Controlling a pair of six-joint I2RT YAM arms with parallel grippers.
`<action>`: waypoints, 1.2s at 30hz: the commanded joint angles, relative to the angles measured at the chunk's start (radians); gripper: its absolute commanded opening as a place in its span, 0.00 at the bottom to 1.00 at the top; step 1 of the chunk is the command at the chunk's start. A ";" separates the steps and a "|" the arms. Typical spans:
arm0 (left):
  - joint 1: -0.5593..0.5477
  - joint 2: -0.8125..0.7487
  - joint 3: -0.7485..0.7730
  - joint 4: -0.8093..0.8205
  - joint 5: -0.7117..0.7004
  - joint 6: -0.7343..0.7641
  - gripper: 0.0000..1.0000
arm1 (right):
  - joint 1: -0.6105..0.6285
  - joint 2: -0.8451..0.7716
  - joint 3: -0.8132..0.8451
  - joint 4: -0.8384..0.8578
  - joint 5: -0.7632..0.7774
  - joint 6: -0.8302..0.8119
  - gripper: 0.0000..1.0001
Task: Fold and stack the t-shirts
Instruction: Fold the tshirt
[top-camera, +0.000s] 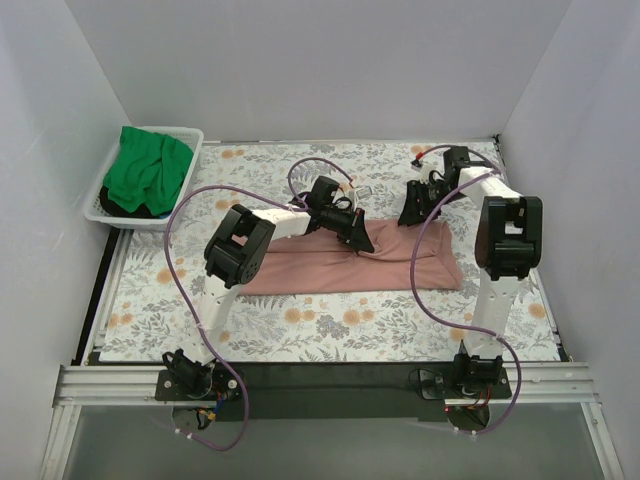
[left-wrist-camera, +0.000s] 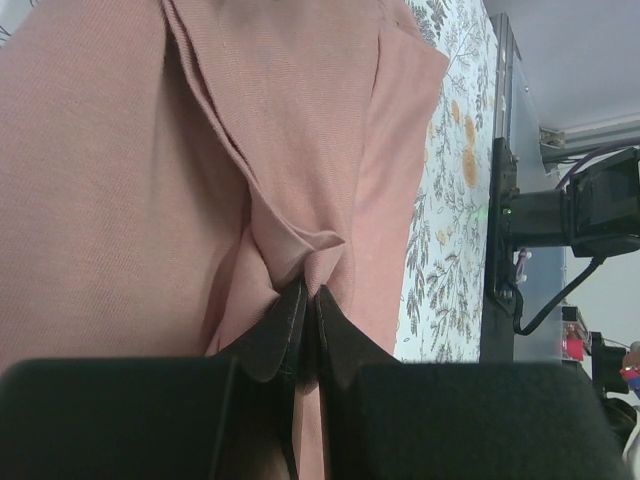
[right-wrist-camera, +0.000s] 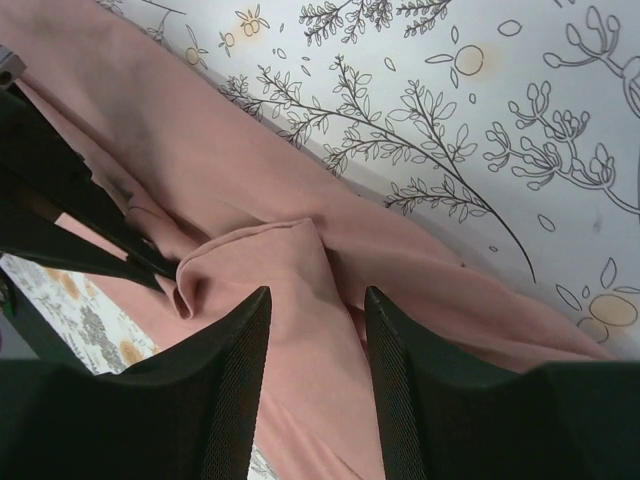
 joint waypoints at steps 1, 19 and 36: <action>-0.003 -0.062 0.017 -0.027 -0.006 0.009 0.00 | 0.019 0.010 0.045 0.030 0.056 0.000 0.50; -0.003 -0.067 0.035 -0.070 -0.055 0.027 0.01 | 0.062 0.056 0.095 0.034 0.039 0.000 0.43; 0.012 -0.087 0.064 -0.091 -0.090 0.027 0.28 | 0.058 0.007 0.072 0.033 -0.001 -0.006 0.01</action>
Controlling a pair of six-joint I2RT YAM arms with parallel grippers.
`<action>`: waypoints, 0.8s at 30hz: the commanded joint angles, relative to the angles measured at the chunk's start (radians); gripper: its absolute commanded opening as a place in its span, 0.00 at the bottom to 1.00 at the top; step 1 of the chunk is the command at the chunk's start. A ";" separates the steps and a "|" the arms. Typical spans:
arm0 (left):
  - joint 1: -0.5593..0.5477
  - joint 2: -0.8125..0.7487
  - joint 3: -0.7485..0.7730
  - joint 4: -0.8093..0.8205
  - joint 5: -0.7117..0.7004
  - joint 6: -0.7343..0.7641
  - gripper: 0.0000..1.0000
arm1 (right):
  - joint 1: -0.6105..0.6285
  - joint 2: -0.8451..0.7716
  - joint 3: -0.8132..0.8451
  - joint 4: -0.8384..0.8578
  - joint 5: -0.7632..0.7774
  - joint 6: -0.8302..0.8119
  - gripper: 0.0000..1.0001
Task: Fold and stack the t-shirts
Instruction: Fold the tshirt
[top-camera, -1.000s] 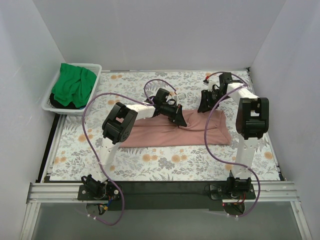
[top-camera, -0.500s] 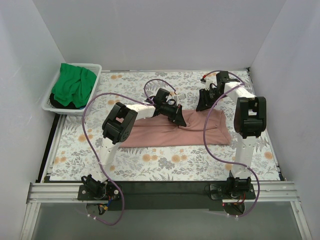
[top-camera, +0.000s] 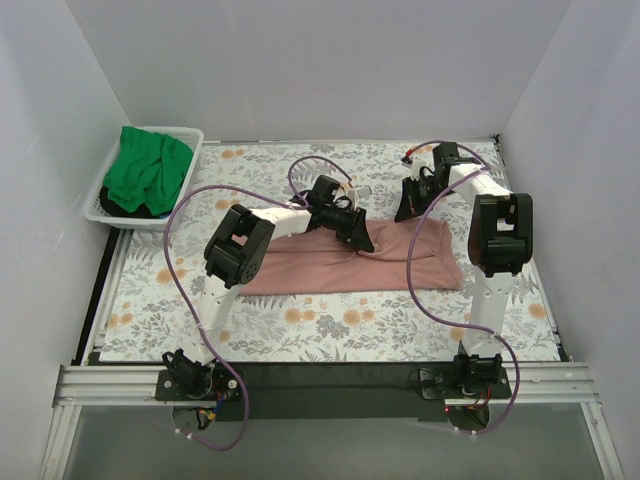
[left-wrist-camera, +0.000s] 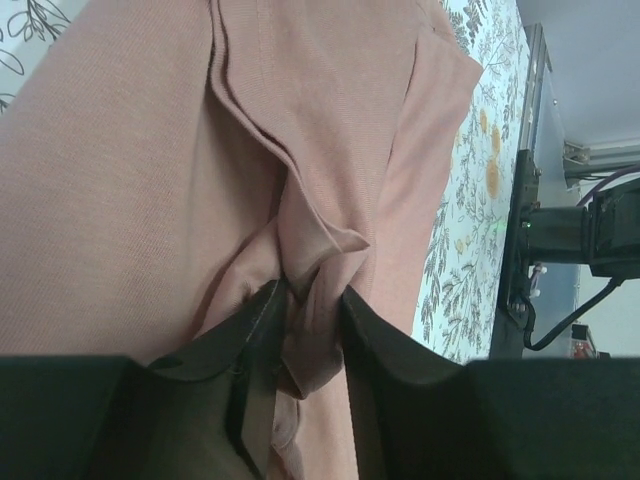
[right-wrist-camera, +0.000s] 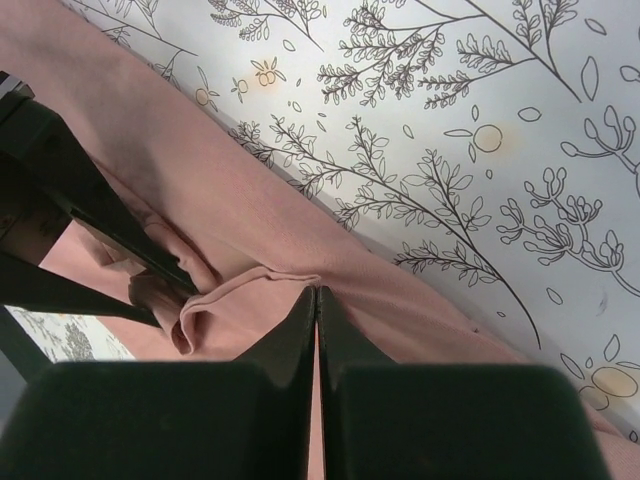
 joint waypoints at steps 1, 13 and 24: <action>0.010 -0.086 0.040 -0.008 -0.019 0.018 0.29 | -0.004 -0.054 0.000 0.011 -0.041 -0.008 0.01; 0.033 -0.097 0.038 0.055 -0.039 -0.045 0.33 | -0.029 -0.103 -0.012 0.005 -0.049 -0.019 0.01; 0.051 -0.161 -0.040 0.135 0.060 -0.097 0.00 | -0.055 -0.221 -0.084 -0.035 -0.062 -0.042 0.01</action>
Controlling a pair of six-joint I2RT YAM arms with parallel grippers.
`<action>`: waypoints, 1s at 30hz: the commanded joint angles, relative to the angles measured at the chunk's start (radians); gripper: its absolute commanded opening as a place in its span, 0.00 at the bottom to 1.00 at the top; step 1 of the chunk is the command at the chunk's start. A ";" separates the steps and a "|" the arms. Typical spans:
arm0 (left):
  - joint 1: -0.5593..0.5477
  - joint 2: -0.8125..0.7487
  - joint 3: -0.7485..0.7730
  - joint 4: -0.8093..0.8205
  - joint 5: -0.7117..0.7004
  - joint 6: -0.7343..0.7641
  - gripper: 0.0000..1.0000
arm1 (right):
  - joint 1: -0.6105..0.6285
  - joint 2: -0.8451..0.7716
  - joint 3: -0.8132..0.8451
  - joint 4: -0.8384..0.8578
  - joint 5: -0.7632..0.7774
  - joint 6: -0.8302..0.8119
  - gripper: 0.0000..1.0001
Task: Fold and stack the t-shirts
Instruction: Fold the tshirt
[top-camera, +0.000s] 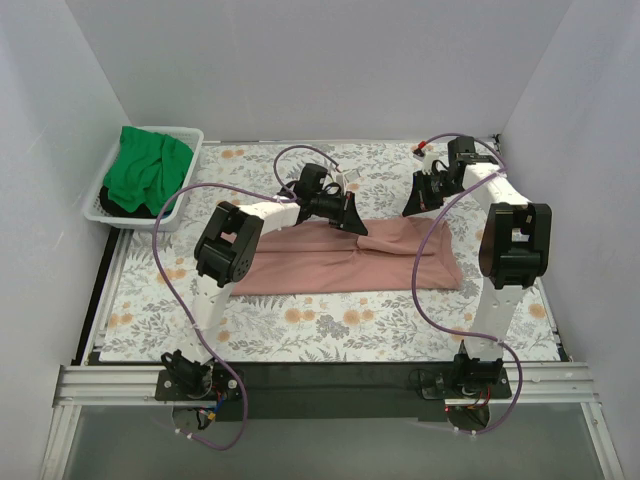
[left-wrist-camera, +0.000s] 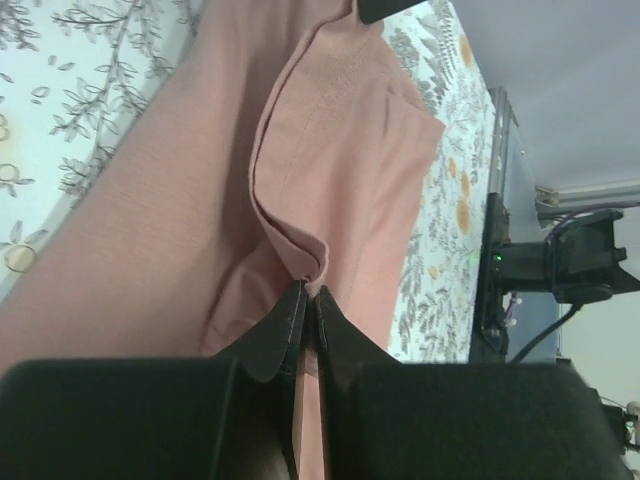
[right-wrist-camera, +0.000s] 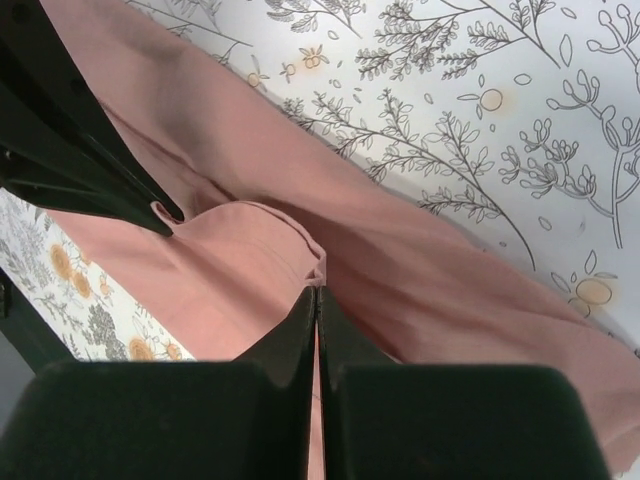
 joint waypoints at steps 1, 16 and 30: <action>-0.002 -0.135 -0.052 0.053 0.048 -0.009 0.00 | -0.015 -0.100 -0.033 -0.029 -0.032 -0.031 0.01; -0.042 -0.216 -0.245 0.059 0.037 0.055 0.12 | -0.021 -0.287 -0.270 -0.044 -0.001 -0.063 0.01; -0.068 -0.222 -0.285 0.079 0.040 0.040 0.19 | -0.020 -0.324 -0.245 -0.161 -0.017 -0.127 0.01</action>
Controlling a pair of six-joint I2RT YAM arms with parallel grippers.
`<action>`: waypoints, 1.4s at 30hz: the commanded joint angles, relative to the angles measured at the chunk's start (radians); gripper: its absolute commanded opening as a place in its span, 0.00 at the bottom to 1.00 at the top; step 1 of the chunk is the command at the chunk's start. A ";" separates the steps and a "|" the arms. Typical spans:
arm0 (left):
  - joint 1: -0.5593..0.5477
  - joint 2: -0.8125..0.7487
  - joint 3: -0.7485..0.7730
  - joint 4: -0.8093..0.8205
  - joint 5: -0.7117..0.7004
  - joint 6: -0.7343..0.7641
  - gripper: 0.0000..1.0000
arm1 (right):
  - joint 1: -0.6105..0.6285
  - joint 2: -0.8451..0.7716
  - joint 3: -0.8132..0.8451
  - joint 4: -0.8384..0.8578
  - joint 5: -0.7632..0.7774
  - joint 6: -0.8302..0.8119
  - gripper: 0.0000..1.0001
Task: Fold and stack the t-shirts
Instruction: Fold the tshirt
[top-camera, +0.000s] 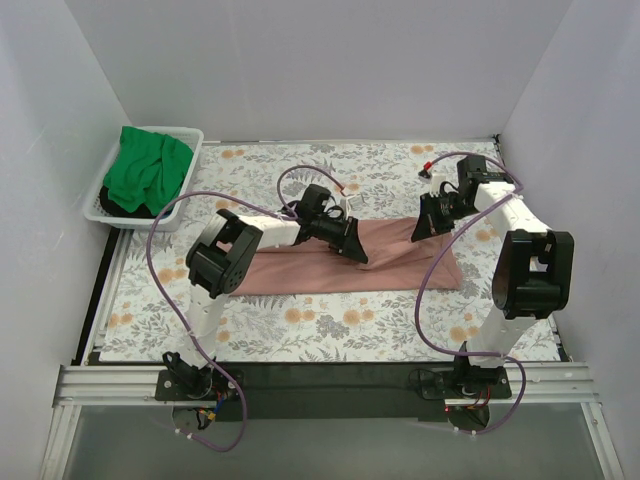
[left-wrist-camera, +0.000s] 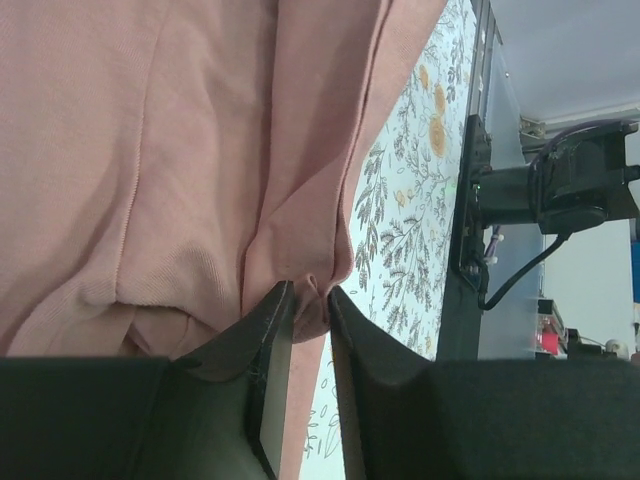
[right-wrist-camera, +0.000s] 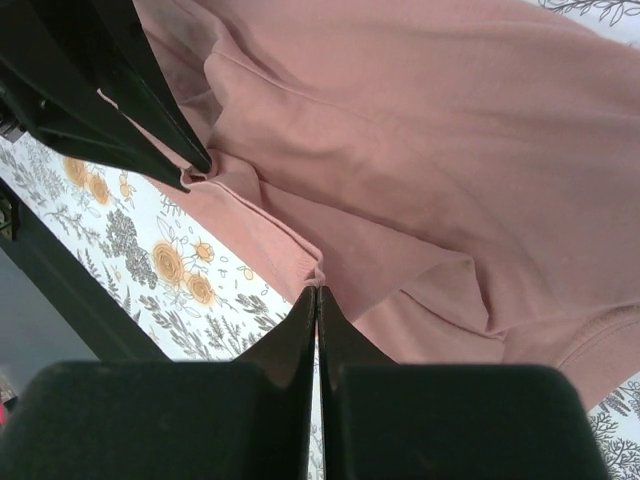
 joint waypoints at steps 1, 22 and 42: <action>-0.002 -0.078 -0.018 0.020 0.009 0.007 0.16 | -0.004 -0.053 0.027 -0.059 -0.029 -0.033 0.01; 0.044 -0.130 0.037 -0.099 -0.198 0.032 0.33 | -0.002 0.208 0.273 -0.023 0.098 0.022 0.39; 0.270 -0.267 0.029 -0.602 -0.555 0.314 0.30 | -0.039 0.056 0.001 -0.016 0.273 0.037 0.26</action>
